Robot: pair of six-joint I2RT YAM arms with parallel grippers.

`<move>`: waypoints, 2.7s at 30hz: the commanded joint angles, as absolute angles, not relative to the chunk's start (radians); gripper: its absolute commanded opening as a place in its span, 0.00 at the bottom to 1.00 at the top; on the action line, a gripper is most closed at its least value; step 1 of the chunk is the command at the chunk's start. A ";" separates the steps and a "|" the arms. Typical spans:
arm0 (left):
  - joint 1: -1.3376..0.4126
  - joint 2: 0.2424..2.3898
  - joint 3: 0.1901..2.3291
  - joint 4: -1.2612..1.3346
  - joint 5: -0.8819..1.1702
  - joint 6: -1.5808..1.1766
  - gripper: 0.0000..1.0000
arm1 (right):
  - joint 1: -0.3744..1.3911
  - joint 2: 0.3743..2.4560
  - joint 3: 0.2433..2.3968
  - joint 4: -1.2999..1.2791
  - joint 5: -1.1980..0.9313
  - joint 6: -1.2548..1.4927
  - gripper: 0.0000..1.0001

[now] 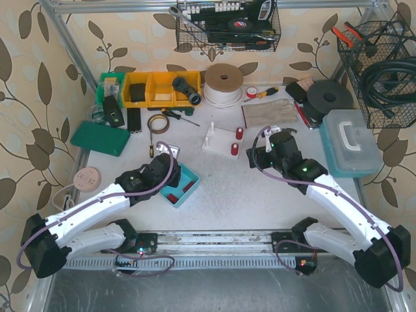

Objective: Install the large spring

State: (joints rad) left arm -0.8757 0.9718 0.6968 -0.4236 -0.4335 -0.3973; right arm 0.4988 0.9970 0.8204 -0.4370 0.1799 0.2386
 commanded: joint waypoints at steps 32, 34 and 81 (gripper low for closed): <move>-0.701 1.531 0.858 -0.584 0.078 -0.260 0.47 | 0.498 0.834 0.712 -0.323 0.177 0.265 0.98; -0.701 1.547 0.861 -0.594 0.030 -0.259 0.47 | 0.497 0.836 0.712 -0.322 0.178 0.265 0.98; -0.763 1.526 0.907 -0.580 -0.155 -0.176 0.39 | 0.497 0.887 0.710 -0.306 0.178 0.261 0.98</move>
